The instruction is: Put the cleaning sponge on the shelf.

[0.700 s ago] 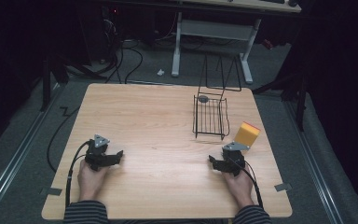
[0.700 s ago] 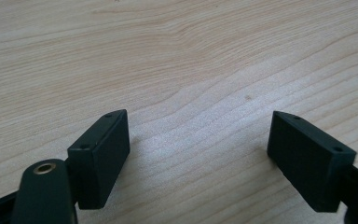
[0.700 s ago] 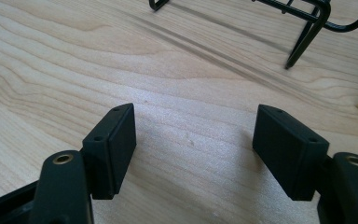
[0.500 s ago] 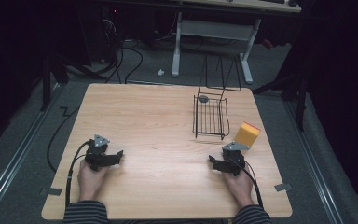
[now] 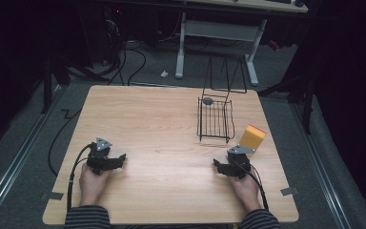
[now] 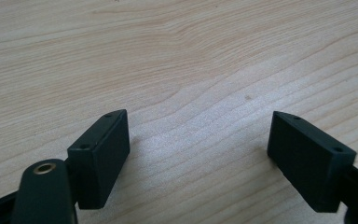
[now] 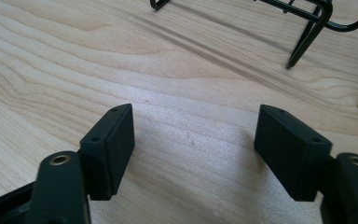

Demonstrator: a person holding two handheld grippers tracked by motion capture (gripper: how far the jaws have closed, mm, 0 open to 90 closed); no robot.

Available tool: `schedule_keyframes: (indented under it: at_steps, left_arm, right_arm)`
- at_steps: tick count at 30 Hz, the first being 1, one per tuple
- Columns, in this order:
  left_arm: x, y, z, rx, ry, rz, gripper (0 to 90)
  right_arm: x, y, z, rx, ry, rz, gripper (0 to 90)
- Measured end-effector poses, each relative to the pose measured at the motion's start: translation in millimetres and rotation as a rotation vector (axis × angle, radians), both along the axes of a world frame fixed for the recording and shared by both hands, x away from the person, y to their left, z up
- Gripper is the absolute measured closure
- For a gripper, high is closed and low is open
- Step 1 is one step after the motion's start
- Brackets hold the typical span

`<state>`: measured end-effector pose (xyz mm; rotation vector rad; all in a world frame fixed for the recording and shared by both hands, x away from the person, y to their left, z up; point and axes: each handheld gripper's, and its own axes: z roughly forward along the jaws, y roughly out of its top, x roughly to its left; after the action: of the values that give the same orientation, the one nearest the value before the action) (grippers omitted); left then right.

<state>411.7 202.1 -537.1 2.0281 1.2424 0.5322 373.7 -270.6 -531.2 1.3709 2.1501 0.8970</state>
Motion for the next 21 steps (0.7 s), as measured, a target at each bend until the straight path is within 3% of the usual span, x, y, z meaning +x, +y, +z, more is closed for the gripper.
schedule_keyframes:
  at_steps: [14,18,21]
  left_arm:
    - [0.2,-1.0,-0.1,-0.001,-0.001,0.01,21.4]
    - [1.1,-1.2,0.0,0.0,-0.004,0.004,23.6]
    - [0.9,-1.1,0.0,0.0,-0.004,0.002,23.6]
  right_arm:
    - [-2.5,0.5,0.0,-0.001,0.002,-0.008,27.4]
    - [-5.6,0.1,1.4,0.033,0.02,0.008,28.0]
    - [-8.7,-5.6,0.6,0.041,0.006,-0.009,30.0]
